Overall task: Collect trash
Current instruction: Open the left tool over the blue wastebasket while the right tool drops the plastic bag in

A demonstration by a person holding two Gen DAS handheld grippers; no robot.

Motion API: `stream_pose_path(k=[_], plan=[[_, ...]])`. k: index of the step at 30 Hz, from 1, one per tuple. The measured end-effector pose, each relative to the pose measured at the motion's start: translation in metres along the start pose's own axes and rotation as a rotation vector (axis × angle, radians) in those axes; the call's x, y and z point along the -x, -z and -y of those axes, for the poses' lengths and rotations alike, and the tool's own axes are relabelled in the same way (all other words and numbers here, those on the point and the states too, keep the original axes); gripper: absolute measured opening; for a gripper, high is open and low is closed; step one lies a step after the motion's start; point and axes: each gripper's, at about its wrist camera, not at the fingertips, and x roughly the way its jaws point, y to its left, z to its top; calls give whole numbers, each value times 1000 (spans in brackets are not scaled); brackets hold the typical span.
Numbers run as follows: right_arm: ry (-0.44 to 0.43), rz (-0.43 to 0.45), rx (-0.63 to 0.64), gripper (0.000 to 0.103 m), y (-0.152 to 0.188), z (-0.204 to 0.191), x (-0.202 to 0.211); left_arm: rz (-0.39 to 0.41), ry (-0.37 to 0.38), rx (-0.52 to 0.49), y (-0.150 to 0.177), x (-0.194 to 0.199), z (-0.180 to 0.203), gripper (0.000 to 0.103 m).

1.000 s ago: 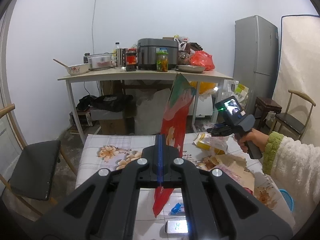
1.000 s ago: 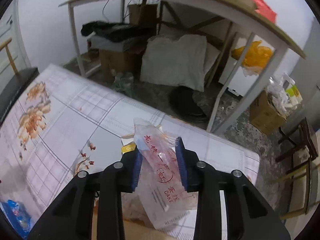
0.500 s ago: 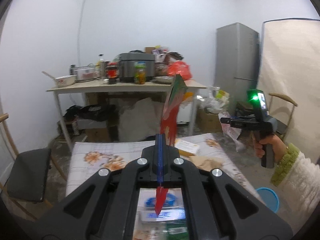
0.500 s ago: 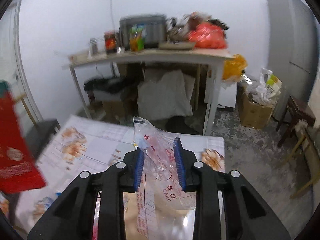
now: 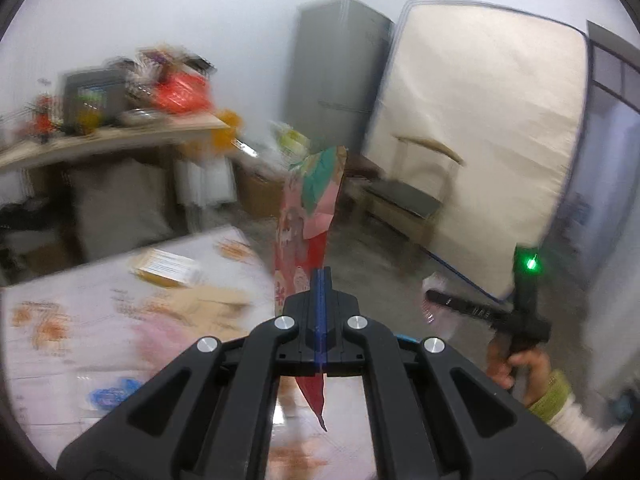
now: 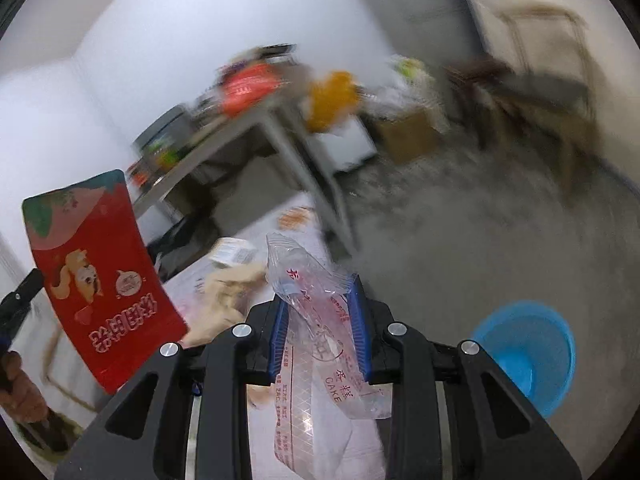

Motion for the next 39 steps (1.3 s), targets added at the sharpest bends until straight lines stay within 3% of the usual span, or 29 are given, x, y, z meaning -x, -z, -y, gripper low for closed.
stream_pose_path(k=[5, 9, 17, 22, 23, 25, 26, 29, 31, 39], plan=[[66, 2, -232, 28, 48, 86, 8, -214, 170, 35, 5, -99, 53, 0], [149, -14, -342, 29, 71, 134, 3, -352, 216, 22, 22, -172, 93, 0], [196, -11, -520, 30, 79, 219, -23, -538, 224, -53, 68, -302, 161, 0], [192, -13, -621, 37, 71, 268, -55, -605, 164, -102, 92, -382, 185, 0], [202, -17, -629, 41, 70, 278, -63, -614, 153, -98, 96, -398, 187, 3], [245, -39, -629, 66, 67, 293, -80, -656, 113, -95, 107, -423, 190, 34], [265, -54, -629, 66, 68, 298, -86, -677, 79, -89, 112, -432, 188, 38], [288, -84, -650, 66, 74, 311, -98, -689, 62, -73, 115, -434, 186, 40], [275, -78, -650, 66, 78, 311, -96, -674, 69, -75, 112, -424, 180, 48], [215, -80, -594, 71, 82, 294, -98, -560, 112, -111, 84, -352, 167, 62]])
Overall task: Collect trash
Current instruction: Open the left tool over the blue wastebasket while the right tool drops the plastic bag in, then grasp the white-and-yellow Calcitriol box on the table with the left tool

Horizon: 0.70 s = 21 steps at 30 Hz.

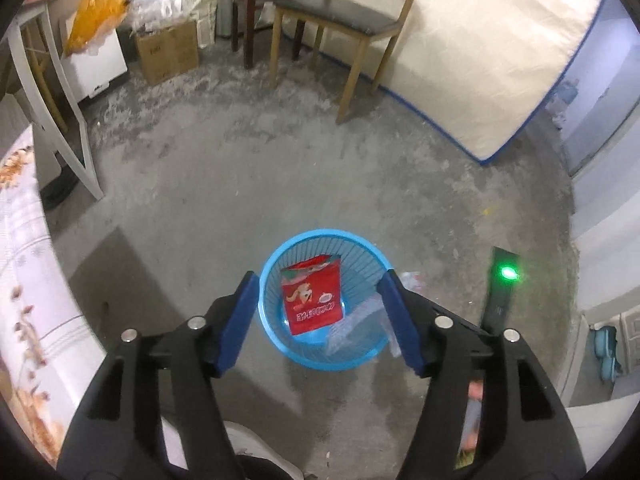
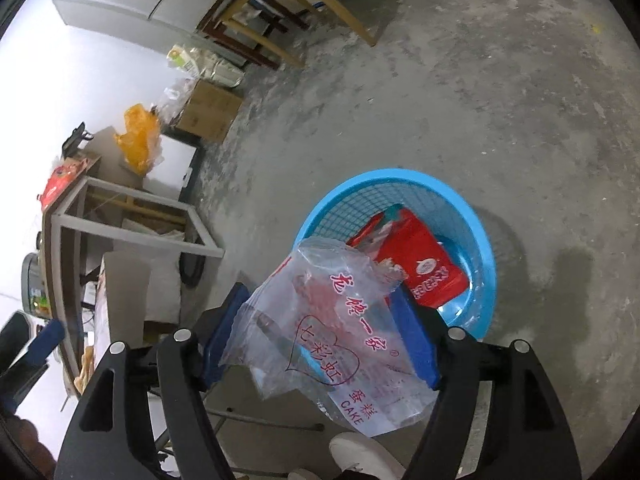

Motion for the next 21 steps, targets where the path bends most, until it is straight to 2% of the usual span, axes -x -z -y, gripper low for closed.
stream_pose_path(k=[4, 9, 10, 13, 16, 17, 21], plan=[[-10, -23, 25, 81, -12, -10, -11, 69, -4, -30, 16, 49, -10, 66], [62, -137, 70, 90, -30, -34, -40, 139, -2, -10, 48, 112, -34, 74], [102, -152, 100, 90, -31, -39, -44, 152, -12, -7, 58, 126, -41, 75], [410, -192, 297, 90, -30, -60, -60, 175, -57, -11, 83, 157, -56, 78], [517, -213, 405, 90, -28, -71, -65, 208, -86, 4, 108, 184, -71, 82], [521, -205, 404, 90, -29, -72, -62, 220, -92, 6, 115, 191, -74, 83], [436, -136, 326, 90, -30, -72, -32, 271, -122, 36, 154, 226, -93, 84]])
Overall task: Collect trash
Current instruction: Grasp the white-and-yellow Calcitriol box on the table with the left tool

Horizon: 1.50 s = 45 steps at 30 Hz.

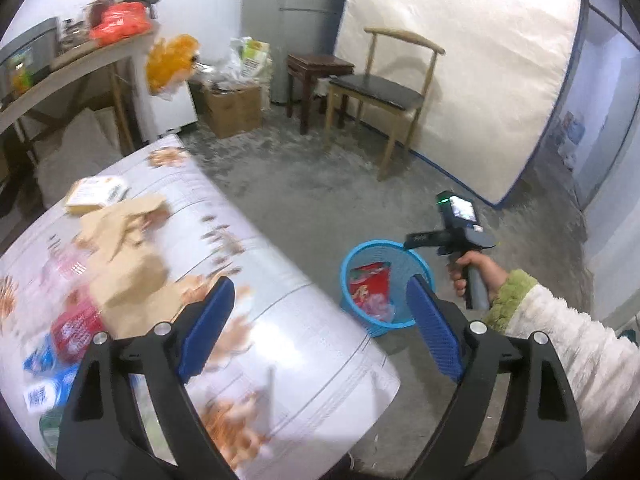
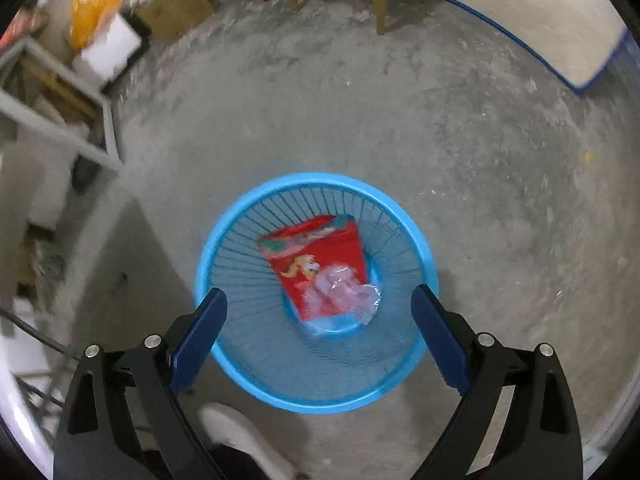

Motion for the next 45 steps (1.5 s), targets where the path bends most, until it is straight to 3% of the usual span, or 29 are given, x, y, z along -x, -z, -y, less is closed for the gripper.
stream_pose_path(k=[6, 11, 16, 21, 25, 30, 36, 40, 45], plan=[[-94, 171, 101, 90, 51, -29, 89, 38, 3, 45, 50, 53, -33, 90], [-65, 295, 271, 97, 106, -68, 158, 44, -87, 108, 89, 92, -57, 94], [-23, 381, 384, 97, 137, -123, 212, 58, -137, 196, 114, 116, -80, 95], [-105, 492, 491, 97, 163, -182, 262, 101, -100, 314, 127, 135, -106, 95], [-165, 547, 612, 97, 177, -227, 285, 150, -13, 390, 125, 154, -132, 95], [-283, 584, 744, 97, 184, -282, 297, 187, 13, 410, 82, 168, -175, 95], [-380, 508, 746, 97, 176, -333, 274, 131, -89, 431, -5, 141, -241, 95], [-436, 433, 720, 97, 170, -361, 246, 22, -108, 478, -67, 82, -296, 94], [-443, 365, 666, 97, 162, -376, 214, -153, -54, 739, -115, -24, -372, 95]])
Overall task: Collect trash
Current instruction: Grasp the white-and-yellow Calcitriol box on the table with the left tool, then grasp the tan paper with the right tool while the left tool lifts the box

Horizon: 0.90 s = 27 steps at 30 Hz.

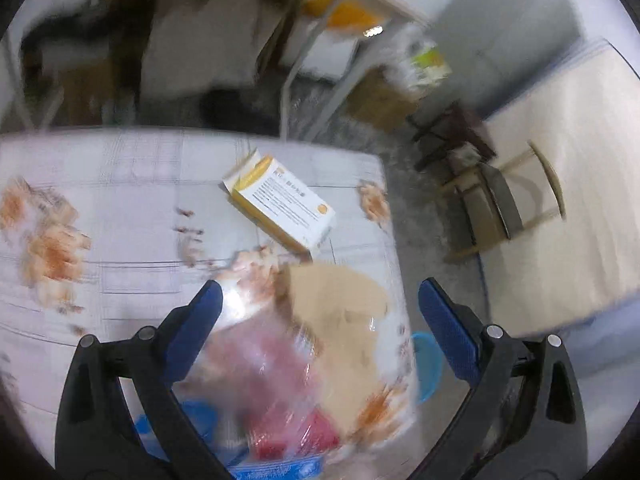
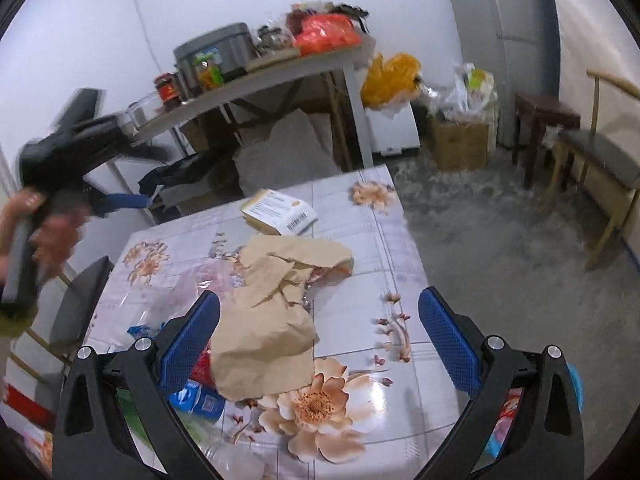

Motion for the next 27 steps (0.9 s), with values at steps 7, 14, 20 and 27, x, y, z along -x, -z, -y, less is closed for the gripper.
stream_pose_path(k=[7, 14, 20, 27], plan=[[27, -41, -63, 97, 5, 20, -24, -124, -49, 306, -65, -123, -27, 95], [50, -59, -104, 97, 3, 38, -39, -142, -138, 404, -75, -173, -39, 94], [49, -60, -110, 97, 3, 41, -43, -110, -239, 375, -79, -190, -33, 95], [23, -42, -78, 97, -6, 40, -37, -94, -288, 264, -72, -186, -22, 84]])
